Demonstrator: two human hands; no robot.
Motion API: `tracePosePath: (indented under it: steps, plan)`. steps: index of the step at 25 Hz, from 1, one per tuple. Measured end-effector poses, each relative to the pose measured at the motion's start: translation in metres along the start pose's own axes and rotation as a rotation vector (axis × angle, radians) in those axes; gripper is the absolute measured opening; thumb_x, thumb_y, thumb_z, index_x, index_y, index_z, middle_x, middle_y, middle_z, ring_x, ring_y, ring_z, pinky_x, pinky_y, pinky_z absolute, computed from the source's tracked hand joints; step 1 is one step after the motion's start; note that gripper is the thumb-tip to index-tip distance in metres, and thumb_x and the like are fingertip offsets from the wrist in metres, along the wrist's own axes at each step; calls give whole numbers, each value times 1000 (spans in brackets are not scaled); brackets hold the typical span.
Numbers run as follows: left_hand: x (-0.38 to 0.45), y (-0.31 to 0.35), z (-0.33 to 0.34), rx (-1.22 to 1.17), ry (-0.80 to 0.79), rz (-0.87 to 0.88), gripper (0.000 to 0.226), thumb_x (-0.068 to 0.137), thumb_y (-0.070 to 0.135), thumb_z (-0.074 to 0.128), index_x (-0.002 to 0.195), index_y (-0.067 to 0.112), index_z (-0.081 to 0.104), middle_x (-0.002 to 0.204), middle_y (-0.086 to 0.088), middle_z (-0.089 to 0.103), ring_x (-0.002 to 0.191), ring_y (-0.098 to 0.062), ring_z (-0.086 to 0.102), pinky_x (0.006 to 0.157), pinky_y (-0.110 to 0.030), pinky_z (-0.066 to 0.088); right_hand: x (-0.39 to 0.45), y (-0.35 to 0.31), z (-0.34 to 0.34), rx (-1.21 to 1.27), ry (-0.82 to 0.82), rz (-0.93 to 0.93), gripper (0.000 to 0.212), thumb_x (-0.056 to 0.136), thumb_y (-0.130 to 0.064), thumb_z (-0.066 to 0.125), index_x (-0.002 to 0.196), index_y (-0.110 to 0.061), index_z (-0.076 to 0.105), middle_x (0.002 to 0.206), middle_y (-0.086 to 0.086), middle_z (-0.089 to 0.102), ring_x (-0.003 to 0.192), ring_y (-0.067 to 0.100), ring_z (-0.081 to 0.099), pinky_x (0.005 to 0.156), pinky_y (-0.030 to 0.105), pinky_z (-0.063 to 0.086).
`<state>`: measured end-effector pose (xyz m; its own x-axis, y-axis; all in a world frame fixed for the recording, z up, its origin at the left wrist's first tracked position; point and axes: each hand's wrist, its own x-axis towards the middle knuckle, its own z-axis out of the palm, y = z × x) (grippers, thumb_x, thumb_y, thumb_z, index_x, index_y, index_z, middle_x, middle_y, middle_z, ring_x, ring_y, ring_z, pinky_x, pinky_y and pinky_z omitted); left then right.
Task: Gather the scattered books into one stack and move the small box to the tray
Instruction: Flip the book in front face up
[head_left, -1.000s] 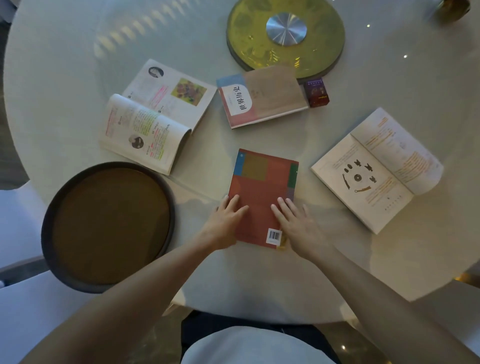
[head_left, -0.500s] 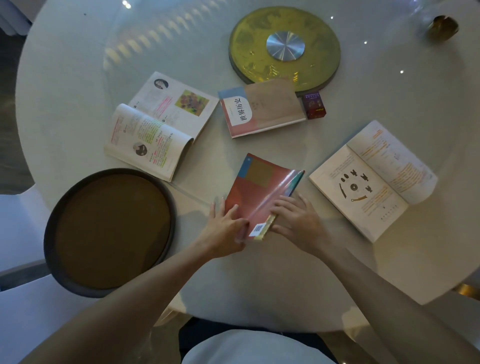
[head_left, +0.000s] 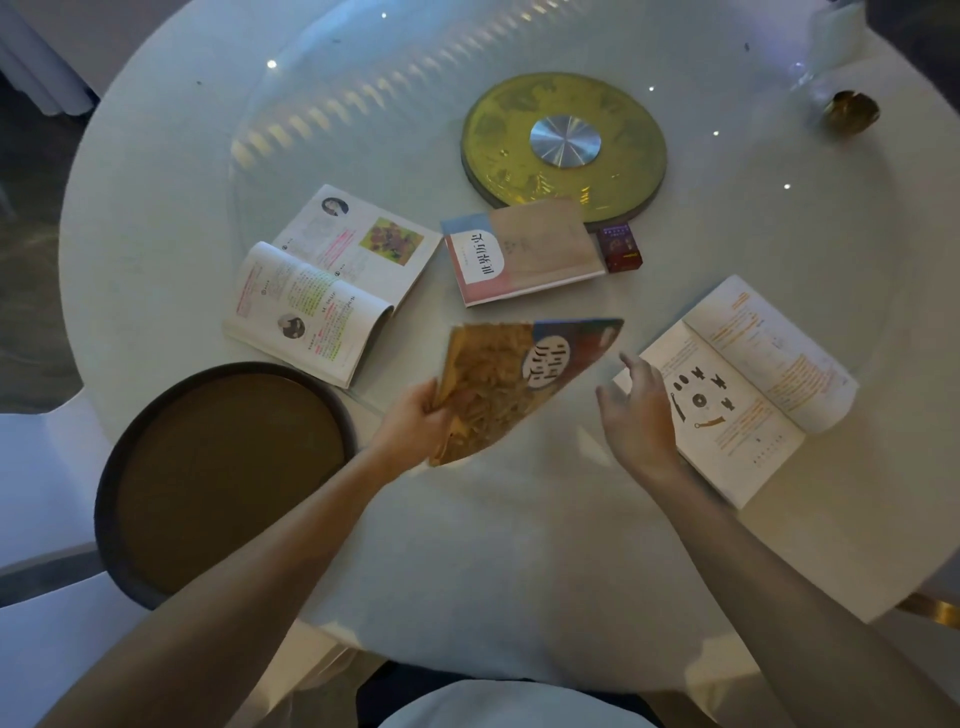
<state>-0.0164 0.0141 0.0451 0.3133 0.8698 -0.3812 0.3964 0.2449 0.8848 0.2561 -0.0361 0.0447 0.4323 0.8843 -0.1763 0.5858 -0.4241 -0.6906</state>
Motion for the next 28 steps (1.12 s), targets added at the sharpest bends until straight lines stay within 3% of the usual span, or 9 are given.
tracePosePath:
  steps: [3,6,8,12,16,20,23,26,28]
  plan:
    - [1,5,-6,-262,-1,-101,24,97,34,61,116,21,68,108,2,77,103,-21,74,93,-44,57,-6,8,-5,131,-136,358,65,94,-39,68,146,-7,44,147,12,51,134,30,50,105,41,42]
    - [-1,-1,2,-475,1,-250,48,86,46,66,126,19,64,117,-4,75,108,-29,72,98,-55,53,-17,18,5,372,-335,628,61,94,-54,63,130,-6,52,127,14,63,109,30,68,96,45,56]
    - [-5,-11,18,-627,1,-333,44,91,39,66,129,19,61,120,-6,75,112,-31,70,99,-57,52,-26,26,15,521,-491,745,59,95,-56,58,127,-6,55,120,17,68,104,32,72,93,48,59]
    - [-17,-40,60,-869,76,-446,36,102,24,57,136,11,55,123,-14,72,110,-36,71,93,-55,56,-33,32,45,794,-533,760,35,105,-26,54,127,-1,63,107,15,77,99,31,74,95,50,58]
    - [-30,-54,89,-957,122,-562,36,102,24,56,132,4,58,122,-20,71,95,-30,75,69,-38,62,-25,32,64,714,-406,764,27,102,-2,47,124,2,61,101,14,77,84,28,76,67,38,62]
    - [-40,-55,88,-436,18,-673,35,98,40,60,101,7,71,90,-11,78,75,-25,76,63,-33,57,-14,42,61,551,-303,724,16,100,-3,50,115,-3,55,112,19,71,90,31,72,68,42,61]
    - [-38,-60,71,129,130,-539,39,91,46,62,70,14,67,65,-3,71,62,-22,71,63,-34,54,-1,49,58,410,-267,659,14,96,-5,53,110,-6,58,110,17,71,96,33,72,76,49,63]
    - [-11,-57,54,205,264,-377,22,90,36,67,92,15,72,86,-3,73,84,-20,69,76,-34,54,10,49,58,292,-244,589,11,95,-9,54,103,-11,60,103,12,71,95,32,72,80,51,62]
    - [14,-54,49,223,227,-337,38,90,33,68,122,11,65,115,-7,68,103,-20,65,88,-34,53,15,47,59,179,-218,500,10,95,-11,54,99,-11,63,97,8,70,90,28,69,73,44,58]
